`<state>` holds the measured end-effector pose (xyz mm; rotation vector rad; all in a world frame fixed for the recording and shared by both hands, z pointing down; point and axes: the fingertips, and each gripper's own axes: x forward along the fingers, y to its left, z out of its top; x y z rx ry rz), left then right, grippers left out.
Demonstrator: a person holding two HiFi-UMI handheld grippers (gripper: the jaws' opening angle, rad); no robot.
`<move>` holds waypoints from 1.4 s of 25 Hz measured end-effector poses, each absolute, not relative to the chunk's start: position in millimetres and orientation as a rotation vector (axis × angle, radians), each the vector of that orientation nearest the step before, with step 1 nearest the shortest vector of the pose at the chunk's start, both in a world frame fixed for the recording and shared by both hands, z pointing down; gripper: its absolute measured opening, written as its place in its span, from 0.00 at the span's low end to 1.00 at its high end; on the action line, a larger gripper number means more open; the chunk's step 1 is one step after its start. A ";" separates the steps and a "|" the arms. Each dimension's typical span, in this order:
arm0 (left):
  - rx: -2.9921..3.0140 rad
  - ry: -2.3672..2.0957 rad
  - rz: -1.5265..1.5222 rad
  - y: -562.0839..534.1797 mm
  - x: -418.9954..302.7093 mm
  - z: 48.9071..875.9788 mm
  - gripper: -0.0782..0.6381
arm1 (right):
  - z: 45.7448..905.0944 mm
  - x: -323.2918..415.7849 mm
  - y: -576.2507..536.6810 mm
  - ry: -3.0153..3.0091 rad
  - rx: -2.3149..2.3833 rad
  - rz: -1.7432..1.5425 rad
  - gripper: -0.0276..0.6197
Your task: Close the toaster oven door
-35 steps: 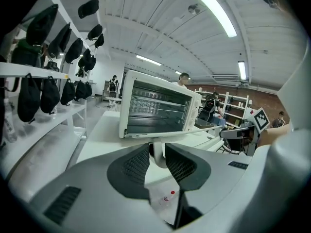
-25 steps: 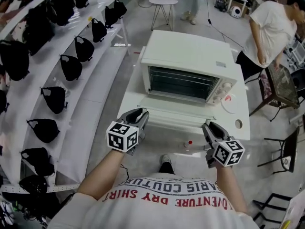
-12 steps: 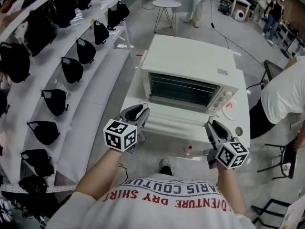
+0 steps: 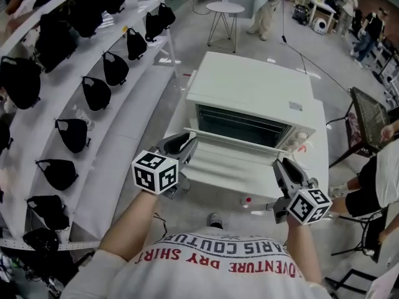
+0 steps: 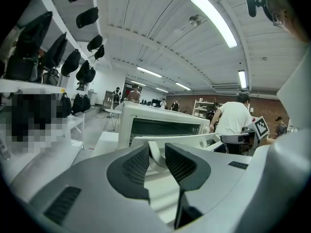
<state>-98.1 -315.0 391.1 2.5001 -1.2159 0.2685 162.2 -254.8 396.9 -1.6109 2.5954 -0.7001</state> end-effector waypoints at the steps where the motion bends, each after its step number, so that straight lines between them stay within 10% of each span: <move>1: 2.500 -1.222 0.267 -318.5 -98.0 389.4 0.27 | 395.2 162.5 -258.3 2.593 -1.605 -0.698 0.23; 35: 2.478 -1.230 0.237 -391.1 -83.3 363.1 0.27 | 365.6 176.7 -331.1 2.615 -1.571 -0.668 0.23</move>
